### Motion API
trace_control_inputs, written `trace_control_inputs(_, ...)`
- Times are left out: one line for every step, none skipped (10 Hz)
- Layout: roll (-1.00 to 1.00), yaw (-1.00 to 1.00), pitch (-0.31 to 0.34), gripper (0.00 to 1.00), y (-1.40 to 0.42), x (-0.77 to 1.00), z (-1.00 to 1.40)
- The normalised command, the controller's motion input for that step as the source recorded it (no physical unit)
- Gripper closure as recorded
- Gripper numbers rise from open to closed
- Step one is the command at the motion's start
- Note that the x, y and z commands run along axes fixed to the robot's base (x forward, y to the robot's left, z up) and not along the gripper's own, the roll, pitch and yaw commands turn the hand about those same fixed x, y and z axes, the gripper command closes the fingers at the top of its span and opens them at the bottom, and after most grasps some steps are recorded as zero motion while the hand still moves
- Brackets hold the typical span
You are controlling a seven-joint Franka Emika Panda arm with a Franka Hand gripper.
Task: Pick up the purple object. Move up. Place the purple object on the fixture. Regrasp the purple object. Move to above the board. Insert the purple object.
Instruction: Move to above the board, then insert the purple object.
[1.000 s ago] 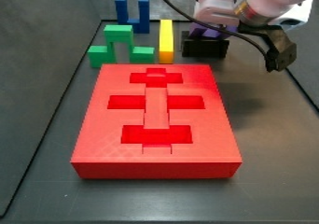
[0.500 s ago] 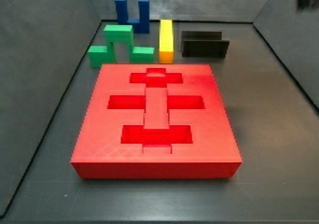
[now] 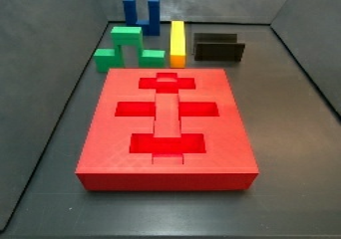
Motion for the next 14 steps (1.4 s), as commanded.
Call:
trace_control_inputs(-1.0,0.13,0.065,1.0,-1.4,-1.37,0.31)
trace_control_inputs(-1.0,0.14,0.021,1.0,-1.32,-1.4,0.29)
trace_control_inputs(-1.0,0.14,0.009,1.0,-1.28,-1.4,0.26)
trace_control_inputs(-1.0,0.15,-0.01,1.0,-1.29,-1.4,0.27)
trace_control_inputs(-1.0,0.15,-0.018,1.0,-1.29,-1.4,0.26)
trace_control_inputs(-1.0,0.15,-0.053,1.0,-0.63,-0.75,0.12)
trace_control_inputs(-1.0,0.14,-0.057,1.0,-0.31,-0.41,0.05)
trace_control_inputs(-1.0,0.1,-0.049,1.0,-0.14,-0.2,0.04)
trace_control_inputs(-1.0,0.1,-0.063,1.0,-0.11,-0.15,0.03)
trace_control_inputs(-0.78,0.07,-0.07,1.0,-0.05,-0.11,0.0)
trace_control_inputs(-0.5,0.03,-0.066,1.0,-0.02,-0.08,0.01)
trace_control_inputs(-0.32,0.02,-0.058,1.0,0.0,-0.06,0.0)
trace_control_inputs(-0.01,0.0,0.0,1.0,0.0,0.0,-0.02)
trace_control_inputs(-0.14,-0.02,-0.111,1.0,-0.07,0.0,-0.31)
